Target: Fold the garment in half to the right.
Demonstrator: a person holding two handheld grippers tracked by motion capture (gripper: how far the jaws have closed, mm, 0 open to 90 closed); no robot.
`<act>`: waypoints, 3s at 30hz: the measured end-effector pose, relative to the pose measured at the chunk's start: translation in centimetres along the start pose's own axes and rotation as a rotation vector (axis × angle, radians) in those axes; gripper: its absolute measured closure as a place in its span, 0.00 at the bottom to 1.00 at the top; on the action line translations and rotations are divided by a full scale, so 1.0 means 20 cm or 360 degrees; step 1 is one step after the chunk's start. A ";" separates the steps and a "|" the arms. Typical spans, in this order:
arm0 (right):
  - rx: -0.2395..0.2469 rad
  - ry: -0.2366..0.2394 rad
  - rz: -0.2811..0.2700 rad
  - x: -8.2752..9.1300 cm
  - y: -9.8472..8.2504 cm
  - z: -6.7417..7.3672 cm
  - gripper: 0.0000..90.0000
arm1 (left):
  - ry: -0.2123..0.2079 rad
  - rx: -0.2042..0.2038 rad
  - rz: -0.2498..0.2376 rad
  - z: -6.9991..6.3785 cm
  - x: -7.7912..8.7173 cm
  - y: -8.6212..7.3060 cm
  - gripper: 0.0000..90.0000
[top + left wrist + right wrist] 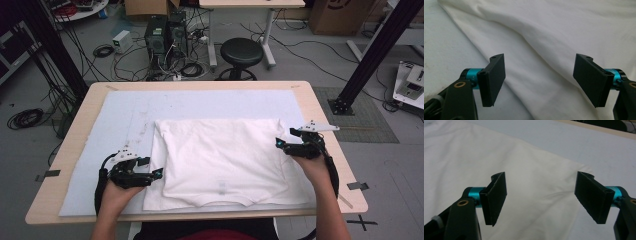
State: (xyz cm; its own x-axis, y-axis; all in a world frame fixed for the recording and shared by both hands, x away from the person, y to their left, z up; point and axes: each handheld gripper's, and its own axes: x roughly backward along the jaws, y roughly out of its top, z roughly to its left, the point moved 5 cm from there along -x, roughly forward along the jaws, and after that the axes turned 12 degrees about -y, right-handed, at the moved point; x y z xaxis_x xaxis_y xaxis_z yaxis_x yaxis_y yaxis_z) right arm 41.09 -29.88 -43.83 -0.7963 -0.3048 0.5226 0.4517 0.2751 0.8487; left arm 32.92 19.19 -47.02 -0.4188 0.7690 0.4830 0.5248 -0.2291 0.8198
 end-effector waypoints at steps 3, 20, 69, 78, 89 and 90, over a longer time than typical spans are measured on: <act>-0.0080 -0.0089 0.0122 -0.15 0.02 -0.13 0.36 | -0.0019 -0.0015 -0.0001 -0.01 -0.03 0.01 0.29; 0.0110 -0.0136 0.0297 -0.47 0.03 -0.21 0.97 | -0.0067 -0.0047 -0.0013 -0.06 -0.08 0.04 0.29; 0.0039 -0.0154 0.0051 -0.23 0.11 -0.18 0.57 | -0.0182 -0.0135 0.0222 -0.21 -0.22 -0.03 0.40; 0.0069 -0.0147 0.0041 -0.22 0.12 -0.14 0.56 | -0.0166 -0.0257 0.0255 -0.25 -0.22 -0.04 0.84; 0.0081 -0.0130 0.0024 -0.20 0.12 -0.13 0.56 | -0.0232 -0.0240 0.0243 -0.20 -0.15 -0.05 0.91; 0.0076 -0.0127 0.0026 -0.20 0.12 -0.14 0.56 | -0.0233 -0.0235 0.0246 -0.20 -0.15 -0.05 0.91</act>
State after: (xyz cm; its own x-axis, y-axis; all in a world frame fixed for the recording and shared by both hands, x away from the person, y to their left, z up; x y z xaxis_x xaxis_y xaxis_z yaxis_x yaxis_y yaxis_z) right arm 46.42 -30.48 -43.72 -0.8193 -0.2268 0.5266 0.4469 0.3230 0.8343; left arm 30.66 14.71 -48.11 -0.2246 0.7940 0.5649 0.4557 -0.4268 0.7811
